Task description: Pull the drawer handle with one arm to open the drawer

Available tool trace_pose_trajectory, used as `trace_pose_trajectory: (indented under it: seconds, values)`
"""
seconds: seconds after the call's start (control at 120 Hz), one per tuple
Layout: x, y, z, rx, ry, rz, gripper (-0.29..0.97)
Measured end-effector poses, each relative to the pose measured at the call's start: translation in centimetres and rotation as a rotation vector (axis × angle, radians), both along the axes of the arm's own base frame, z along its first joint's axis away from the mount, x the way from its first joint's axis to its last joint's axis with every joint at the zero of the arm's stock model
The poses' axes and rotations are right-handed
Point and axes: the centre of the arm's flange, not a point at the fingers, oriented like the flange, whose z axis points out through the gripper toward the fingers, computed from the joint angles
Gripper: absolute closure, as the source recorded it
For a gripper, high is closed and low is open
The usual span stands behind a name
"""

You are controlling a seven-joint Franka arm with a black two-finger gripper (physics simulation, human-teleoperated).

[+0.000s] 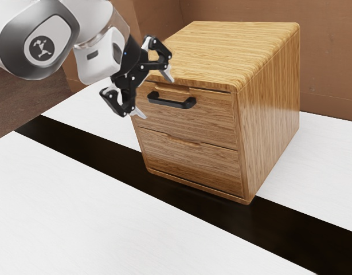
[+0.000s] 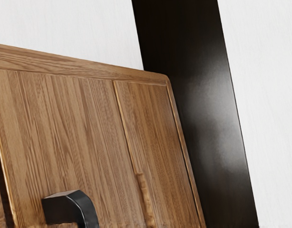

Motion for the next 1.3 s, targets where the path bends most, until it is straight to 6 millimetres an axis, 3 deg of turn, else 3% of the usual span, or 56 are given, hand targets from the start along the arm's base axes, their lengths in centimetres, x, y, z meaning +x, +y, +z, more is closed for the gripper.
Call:
trace_pose_trajectory:
  seconds: [0.392,0.6,0.733,0.967,1.033,1.183,1.3]
  values:
    - [1.5,-0.2,-2.6,0.048,0.012,0.04,0.0]
    - [2.3,2.1,-3.9,0.052,0.023,0.096,0.0]
    - [2.6,1.7,-5.5,0.058,0.045,0.095,0.0]
    - [2.9,1.6,-4.4,0.049,0.005,0.102,0.0]
    - [3.4,1.6,-4.8,0.05,0.004,0.111,0.0]
    - [4.0,3.7,-5.7,0.051,0.01,0.157,0.0]
    - [4.1,3.3,-7.5,0.057,0.04,0.148,-0.01]
